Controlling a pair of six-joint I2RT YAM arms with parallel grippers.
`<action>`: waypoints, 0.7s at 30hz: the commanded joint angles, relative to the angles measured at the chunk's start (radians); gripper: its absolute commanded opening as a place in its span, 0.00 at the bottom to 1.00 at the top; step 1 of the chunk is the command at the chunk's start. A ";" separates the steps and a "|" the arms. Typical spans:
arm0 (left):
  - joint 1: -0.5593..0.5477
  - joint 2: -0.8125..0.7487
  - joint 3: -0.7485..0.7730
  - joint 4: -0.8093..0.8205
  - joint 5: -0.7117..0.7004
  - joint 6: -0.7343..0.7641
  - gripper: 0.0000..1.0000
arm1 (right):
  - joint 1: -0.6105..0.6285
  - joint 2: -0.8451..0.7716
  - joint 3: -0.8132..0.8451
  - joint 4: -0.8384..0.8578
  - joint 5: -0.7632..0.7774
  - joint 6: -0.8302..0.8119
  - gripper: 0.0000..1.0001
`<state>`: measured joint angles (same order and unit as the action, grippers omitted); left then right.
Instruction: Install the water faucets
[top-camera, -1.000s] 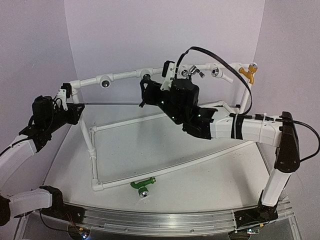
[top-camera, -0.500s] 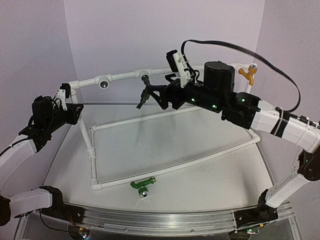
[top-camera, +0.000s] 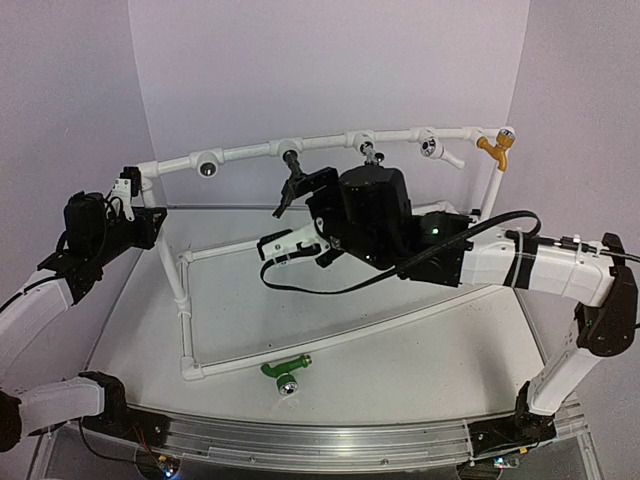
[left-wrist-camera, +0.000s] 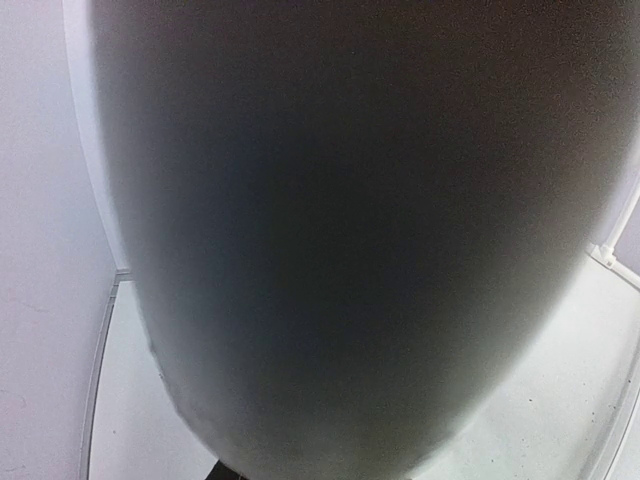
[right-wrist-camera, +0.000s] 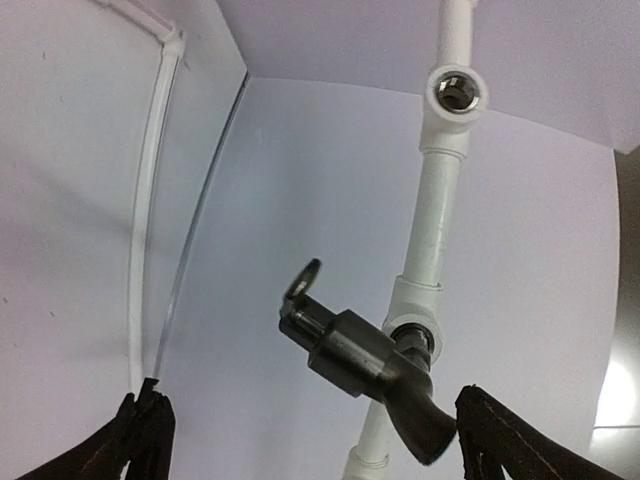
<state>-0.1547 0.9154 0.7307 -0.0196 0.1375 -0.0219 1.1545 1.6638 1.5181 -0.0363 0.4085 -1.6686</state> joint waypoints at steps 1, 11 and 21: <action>0.018 -0.007 0.021 -0.057 -0.052 -0.082 0.00 | 0.001 0.040 0.049 0.206 0.095 -0.353 0.98; 0.019 -0.013 0.021 -0.057 -0.050 -0.082 0.00 | -0.024 0.203 0.256 0.232 0.148 -0.401 0.87; 0.018 -0.009 0.021 -0.057 -0.047 -0.082 0.00 | -0.057 0.253 0.313 0.228 0.156 -0.242 0.47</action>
<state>-0.1541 0.9152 0.7307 -0.0185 0.1297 -0.0243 1.1039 1.8958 1.7551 0.1300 0.5333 -1.9924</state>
